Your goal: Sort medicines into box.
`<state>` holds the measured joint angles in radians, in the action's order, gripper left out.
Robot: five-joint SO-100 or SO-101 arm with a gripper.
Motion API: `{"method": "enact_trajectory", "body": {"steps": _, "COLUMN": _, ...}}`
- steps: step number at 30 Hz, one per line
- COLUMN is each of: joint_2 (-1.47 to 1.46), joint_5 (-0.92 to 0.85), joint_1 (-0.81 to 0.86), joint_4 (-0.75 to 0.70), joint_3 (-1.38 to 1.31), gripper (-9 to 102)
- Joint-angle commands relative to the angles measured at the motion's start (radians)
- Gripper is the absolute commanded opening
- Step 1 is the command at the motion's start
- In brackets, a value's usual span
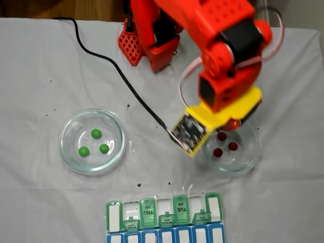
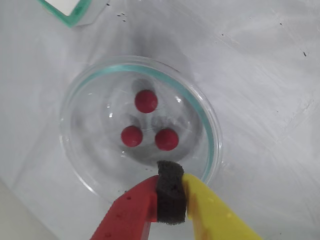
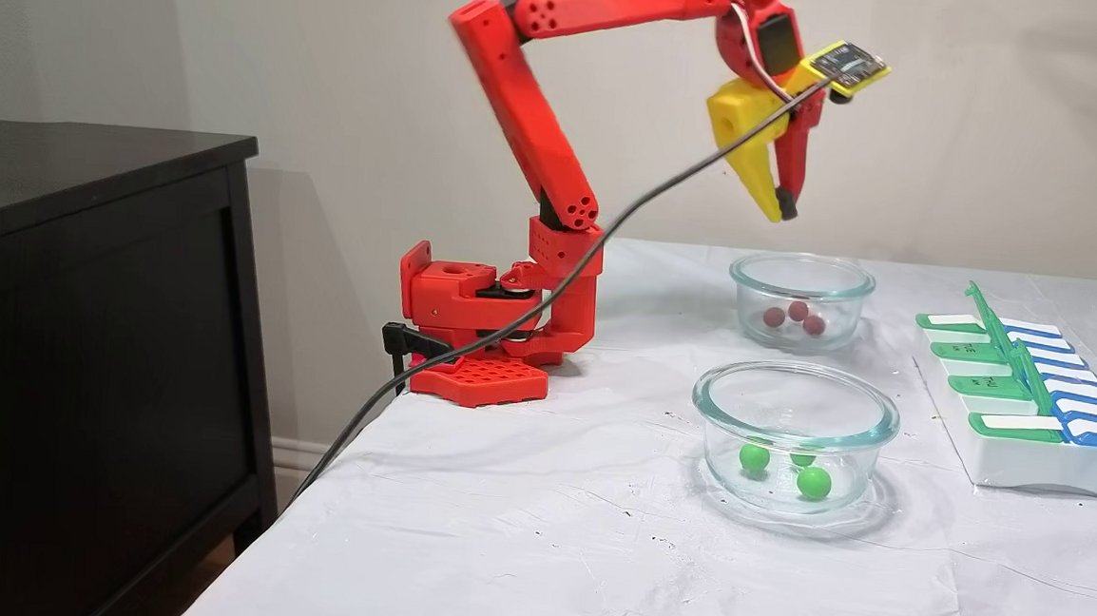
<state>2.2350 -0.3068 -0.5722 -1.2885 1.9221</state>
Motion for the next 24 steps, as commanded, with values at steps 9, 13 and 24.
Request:
{"method": "enact_trajectory", "body": {"steps": 9, "joint_2": -0.006, "joint_5": 0.011, "joint_1": -0.066, "joint_4": 0.026, "joint_3": -0.051, "gripper": 11}}
{"method": "enact_trajectory", "body": {"steps": 13, "joint_2": -0.038, "joint_5": 0.012, "joint_1": -0.066, "joint_4": 0.040, "joint_3": -0.043, "gripper": 12}}
{"method": "enact_trajectory", "body": {"steps": 24, "joint_2": -0.146, "joint_5": -0.044, "joint_1": -0.077, "joint_4": 0.103, "joint_3": -0.031, "gripper": 12}}
